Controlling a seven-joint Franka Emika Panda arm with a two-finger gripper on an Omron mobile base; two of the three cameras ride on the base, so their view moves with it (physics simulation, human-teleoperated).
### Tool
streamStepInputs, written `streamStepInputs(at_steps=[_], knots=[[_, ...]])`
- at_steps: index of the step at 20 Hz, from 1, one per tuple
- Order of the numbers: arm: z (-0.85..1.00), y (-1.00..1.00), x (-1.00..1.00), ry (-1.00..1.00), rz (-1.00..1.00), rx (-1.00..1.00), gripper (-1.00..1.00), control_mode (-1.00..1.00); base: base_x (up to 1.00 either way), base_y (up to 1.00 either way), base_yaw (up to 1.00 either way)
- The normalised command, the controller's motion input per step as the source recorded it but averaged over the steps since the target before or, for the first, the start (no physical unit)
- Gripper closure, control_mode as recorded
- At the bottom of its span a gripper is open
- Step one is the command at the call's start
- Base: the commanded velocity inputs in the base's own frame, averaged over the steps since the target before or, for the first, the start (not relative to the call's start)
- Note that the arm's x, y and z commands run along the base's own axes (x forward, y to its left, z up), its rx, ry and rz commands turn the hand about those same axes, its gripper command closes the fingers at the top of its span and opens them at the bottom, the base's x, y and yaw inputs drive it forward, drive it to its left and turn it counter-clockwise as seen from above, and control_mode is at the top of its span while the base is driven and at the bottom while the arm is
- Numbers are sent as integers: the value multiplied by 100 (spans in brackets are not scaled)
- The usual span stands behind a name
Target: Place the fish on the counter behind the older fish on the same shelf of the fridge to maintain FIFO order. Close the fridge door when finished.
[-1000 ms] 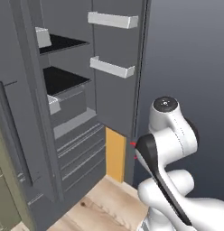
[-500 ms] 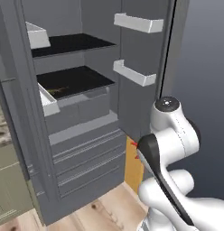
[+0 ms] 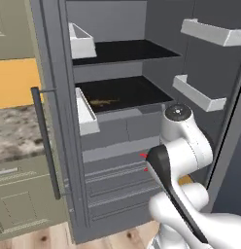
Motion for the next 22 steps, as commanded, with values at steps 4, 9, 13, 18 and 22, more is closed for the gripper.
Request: streamStepInputs(at_steps=[4, 9, 13, 18, 22], knots=[[0, 0, 0, 0, 0, 0, 100, 100, 89, -19, 11], [0, 0, 0, 0, 0, 0, 100, 100, 88, -7, 0], [0, 0, 0, 0, 0, 0, 100, 100, 52, -15, 0], [0, 0, 0, 0, 0, 0, 100, 100, 9, -39, 6], [0, 0, 0, 0, 0, 0, 100, 100, 48, -5, 11]])
